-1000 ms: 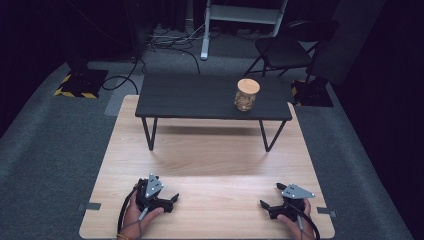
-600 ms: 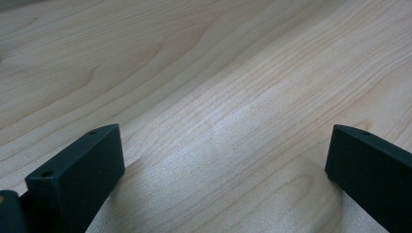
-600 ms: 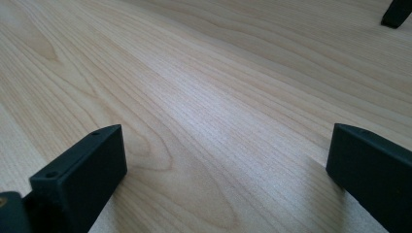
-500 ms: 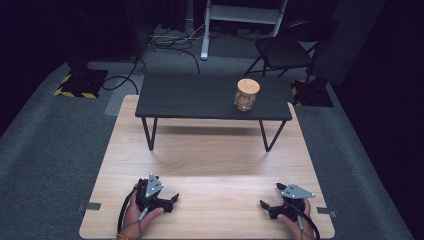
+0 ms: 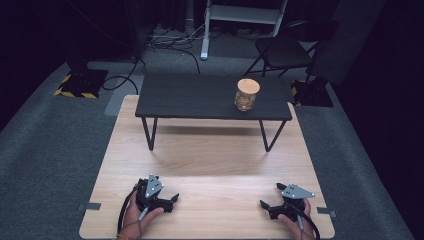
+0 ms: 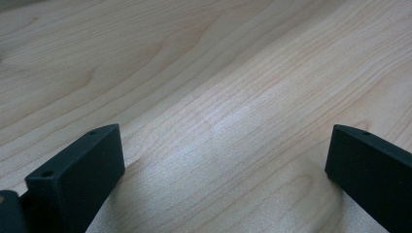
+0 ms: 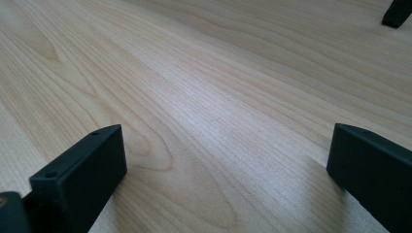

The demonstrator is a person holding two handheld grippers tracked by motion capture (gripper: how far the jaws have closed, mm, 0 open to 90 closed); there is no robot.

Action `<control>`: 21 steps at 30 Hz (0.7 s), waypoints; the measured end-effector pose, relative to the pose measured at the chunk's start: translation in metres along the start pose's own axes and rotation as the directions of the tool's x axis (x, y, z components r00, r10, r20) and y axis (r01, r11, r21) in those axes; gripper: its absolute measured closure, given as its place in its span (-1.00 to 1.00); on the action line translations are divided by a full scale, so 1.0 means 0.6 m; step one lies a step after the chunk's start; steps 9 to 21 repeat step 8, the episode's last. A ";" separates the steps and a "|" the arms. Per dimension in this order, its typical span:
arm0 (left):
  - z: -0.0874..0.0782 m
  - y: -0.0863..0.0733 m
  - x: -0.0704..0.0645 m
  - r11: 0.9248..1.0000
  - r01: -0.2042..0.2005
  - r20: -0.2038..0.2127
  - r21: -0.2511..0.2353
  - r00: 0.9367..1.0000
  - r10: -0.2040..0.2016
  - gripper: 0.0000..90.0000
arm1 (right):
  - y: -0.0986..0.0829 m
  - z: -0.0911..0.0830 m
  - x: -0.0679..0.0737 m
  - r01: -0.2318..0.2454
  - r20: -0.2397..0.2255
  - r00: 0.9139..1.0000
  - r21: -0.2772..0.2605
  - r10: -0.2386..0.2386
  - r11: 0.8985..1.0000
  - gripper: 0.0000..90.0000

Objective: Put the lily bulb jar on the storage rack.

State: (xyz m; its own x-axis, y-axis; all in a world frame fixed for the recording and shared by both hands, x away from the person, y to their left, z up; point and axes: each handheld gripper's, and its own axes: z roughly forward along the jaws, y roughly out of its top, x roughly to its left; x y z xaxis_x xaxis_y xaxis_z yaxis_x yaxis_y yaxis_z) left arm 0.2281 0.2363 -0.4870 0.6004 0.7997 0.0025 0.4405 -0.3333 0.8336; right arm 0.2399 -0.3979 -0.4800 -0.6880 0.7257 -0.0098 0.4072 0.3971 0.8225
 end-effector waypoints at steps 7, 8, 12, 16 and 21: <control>-0.001 0.000 0.000 1.000 0.000 -0.001 0.000 1.000 0.000 -0.99 | 0.000 0.000 0.001 0.000 0.003 1.000 0.001 0.000 1.000 -1.00; -0.001 -0.001 -0.001 1.000 0.002 -0.001 0.000 1.000 -0.002 -0.99 | 0.000 0.000 0.001 0.000 0.003 1.000 0.001 0.000 1.000 -1.00; -0.001 -0.001 -0.001 1.000 0.002 -0.001 0.000 1.000 -0.002 -0.99 | 0.000 0.000 0.001 0.000 0.003 1.000 0.001 0.000 1.000 -1.00; -0.001 -0.001 -0.001 1.000 0.002 -0.001 0.000 1.000 -0.002 -0.99 | 0.000 0.000 0.001 0.000 0.003 1.000 0.001 0.000 1.000 -1.00; -0.001 -0.001 -0.001 1.000 0.002 -0.001 0.000 1.000 -0.002 -0.99 | 0.000 0.000 0.001 0.000 0.003 1.000 0.001 0.000 1.000 -1.00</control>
